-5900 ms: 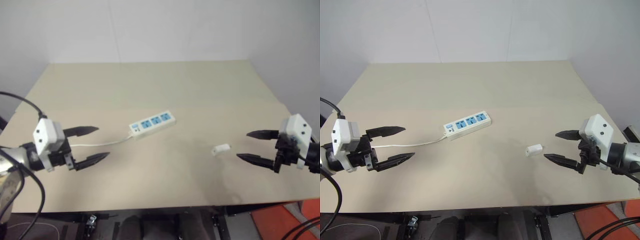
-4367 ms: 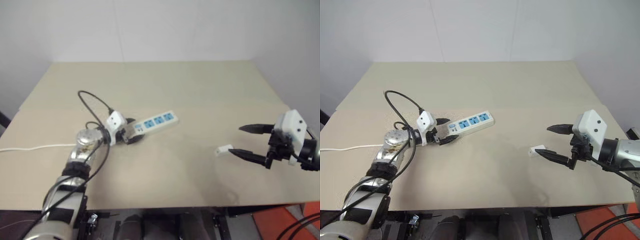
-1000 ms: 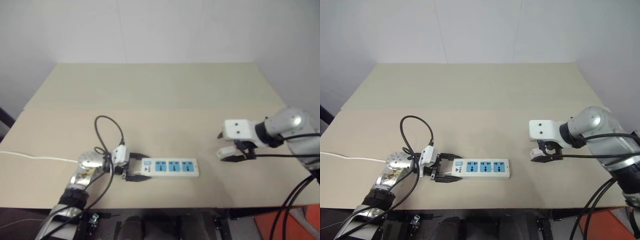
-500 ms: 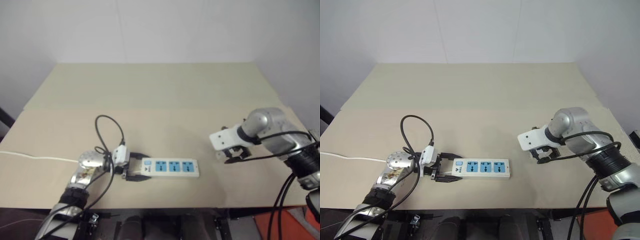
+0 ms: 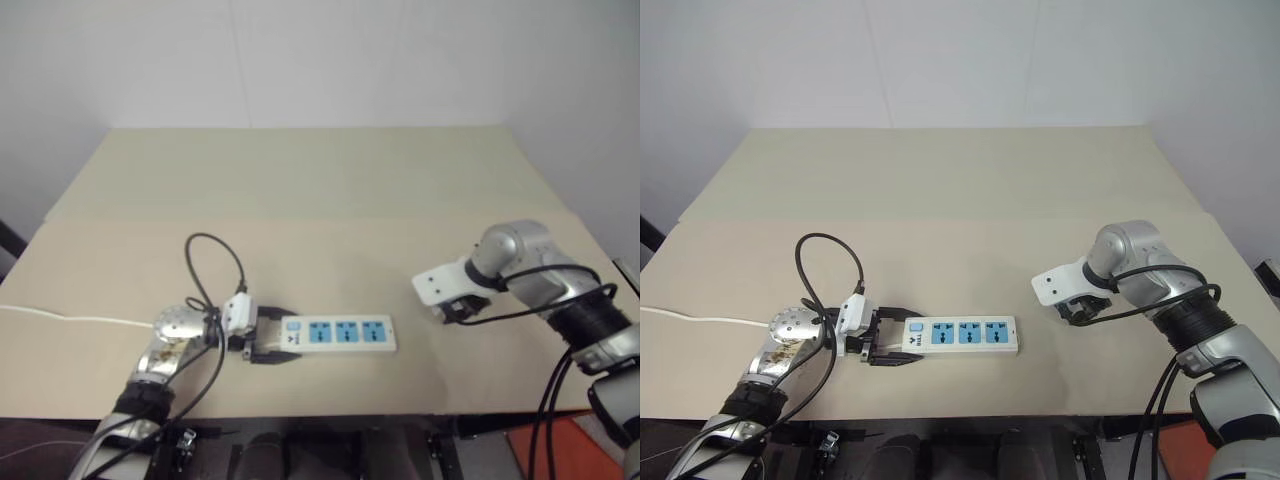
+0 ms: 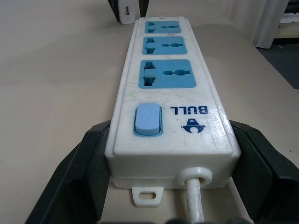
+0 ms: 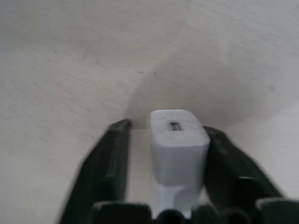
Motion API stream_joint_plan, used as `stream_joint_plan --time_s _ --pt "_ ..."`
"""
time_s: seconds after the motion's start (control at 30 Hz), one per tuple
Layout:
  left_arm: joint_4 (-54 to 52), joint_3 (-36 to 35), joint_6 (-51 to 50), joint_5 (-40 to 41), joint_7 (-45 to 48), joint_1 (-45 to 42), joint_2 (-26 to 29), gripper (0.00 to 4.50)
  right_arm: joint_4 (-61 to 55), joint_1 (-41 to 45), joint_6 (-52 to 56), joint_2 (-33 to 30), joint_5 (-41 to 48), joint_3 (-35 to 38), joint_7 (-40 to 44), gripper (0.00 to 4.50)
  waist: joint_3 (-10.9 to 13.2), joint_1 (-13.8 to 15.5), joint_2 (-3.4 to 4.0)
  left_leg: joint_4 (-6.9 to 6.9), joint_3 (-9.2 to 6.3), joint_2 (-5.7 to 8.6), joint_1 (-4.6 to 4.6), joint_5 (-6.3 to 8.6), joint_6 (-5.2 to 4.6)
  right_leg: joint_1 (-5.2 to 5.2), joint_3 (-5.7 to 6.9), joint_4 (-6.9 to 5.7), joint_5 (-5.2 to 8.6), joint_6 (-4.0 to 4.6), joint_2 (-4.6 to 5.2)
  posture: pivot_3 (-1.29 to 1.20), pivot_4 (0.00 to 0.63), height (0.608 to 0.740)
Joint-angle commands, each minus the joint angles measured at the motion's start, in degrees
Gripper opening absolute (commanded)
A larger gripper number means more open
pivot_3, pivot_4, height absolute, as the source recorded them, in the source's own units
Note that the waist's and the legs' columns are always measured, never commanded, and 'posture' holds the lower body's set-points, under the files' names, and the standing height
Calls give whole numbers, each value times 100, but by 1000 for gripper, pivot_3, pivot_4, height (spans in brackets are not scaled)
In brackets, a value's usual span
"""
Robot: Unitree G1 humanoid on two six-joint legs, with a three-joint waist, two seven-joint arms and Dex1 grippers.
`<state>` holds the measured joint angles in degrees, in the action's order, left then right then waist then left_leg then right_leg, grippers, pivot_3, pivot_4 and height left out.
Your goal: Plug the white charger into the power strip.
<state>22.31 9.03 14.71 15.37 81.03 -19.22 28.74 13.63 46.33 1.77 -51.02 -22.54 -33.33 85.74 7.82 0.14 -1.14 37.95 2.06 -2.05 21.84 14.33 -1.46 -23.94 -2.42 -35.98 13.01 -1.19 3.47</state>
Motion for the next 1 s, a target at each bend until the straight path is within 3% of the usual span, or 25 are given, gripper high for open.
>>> stream_joint_plan --time_s 0.03,0.27,0.43,0.6,0.73,1.0 --pt "-3 139 -7 -194 -34 97 48 3263 -75 31 33 50 -12 206 -41 1191 0 -15 0 0 1 0 -1 0 0 0 0 -1 0 0 0 0 150 740" --pt "84 153 -10 -225 -43 12 44 3263 -249 77 584 255 539 823 -274 1144 0 -25 1 0 1 0 3 0 0 -4 -1 -4 0 1 0 0 150 740" --pt "113 150 -20 -226 -47 -11 48 3263 -545 150 1853 1150 2299 2400 -820 1144 0 -14 0 0 -1 0 6 0 0 -5 -2 -6 -1 2 0 0 150 740" --pt "110 155 -33 -217 -32 -16 77 3263 -1380 -524 2475 2068 3687 3528 -1629 1144 -4 36 -6 -1 -10 -2 8 0 0 -4 5 -6 -2 3 0 0 150 740" --pt "115 169 -89 -214 -52 -65 97 3263 -2084 -1260 2534 2509 4069 3358 -1980 1144 -5 31 -7 -2 -11 -2 13 0 0 -8 5 -9 -2 3 -1 0 150 740" --pt "33 189 -221 -205 -51 -41 133 3263 -2192 -1957 1891 3068 4199 2620 -1984 1144 -5 -5 -6 -2 -11 -2 6 0 0 -5 3 -11 -1 1 -4 0 150 740"
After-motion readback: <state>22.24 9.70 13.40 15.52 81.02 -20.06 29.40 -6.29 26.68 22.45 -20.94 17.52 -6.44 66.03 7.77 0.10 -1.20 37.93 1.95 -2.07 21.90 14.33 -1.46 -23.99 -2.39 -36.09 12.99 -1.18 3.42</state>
